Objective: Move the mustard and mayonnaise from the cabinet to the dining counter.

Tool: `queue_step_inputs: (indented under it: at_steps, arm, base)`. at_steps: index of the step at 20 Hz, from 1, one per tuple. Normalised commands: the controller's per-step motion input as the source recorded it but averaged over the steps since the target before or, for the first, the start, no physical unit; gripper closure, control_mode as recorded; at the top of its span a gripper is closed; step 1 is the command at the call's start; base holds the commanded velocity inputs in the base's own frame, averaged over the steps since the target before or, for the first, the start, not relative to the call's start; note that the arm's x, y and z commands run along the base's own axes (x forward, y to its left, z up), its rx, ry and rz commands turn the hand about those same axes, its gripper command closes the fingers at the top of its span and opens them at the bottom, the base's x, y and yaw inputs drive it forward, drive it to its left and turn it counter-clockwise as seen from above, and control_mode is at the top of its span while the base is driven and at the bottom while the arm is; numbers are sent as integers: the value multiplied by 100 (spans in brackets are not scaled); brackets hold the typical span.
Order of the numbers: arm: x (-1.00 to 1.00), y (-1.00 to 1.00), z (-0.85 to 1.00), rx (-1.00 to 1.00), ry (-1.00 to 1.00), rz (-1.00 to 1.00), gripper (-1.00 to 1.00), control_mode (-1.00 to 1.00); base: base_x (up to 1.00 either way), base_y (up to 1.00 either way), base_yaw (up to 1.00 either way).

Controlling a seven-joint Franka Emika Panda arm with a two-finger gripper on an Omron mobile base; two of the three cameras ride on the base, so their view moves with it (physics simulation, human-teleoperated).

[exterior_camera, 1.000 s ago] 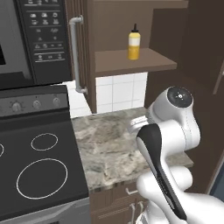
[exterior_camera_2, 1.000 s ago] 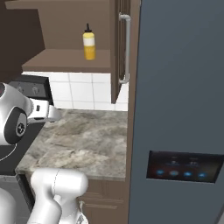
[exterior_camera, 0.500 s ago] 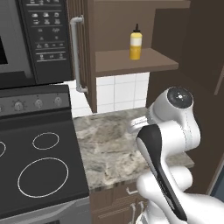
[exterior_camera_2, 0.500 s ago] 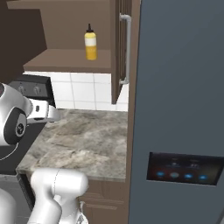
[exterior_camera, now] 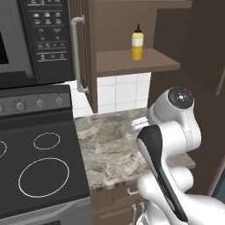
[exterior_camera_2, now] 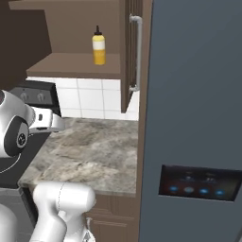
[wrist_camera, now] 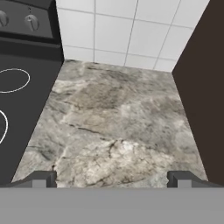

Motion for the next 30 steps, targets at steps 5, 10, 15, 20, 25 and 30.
queue_step_inputs:
  at_steps: [5, 10, 15, 20, 25, 30]
  arm:
    - [-7, 0, 10, 0, -11, 0, -100, -100]
    - [-13, 0, 32, 0, -23, 0, -100, -100]
    - [-19, -7, 41, 5, -19, 0, -100, -100]
    - [-7, -10, 50, 19, -5, 0, -100, -100]
    - [1, -12, 52, 16, 0, 0, -100, -100]
    - [25, -6, 31, 1, 0, -1, -100, -100]
  base:
    - [-9, 0, 5]
    - [0, 0, 0]
    - [0, 0, 0]
    - [0, 0, 0]
    - [0, 0, 0]
    - [0, 0, 0]
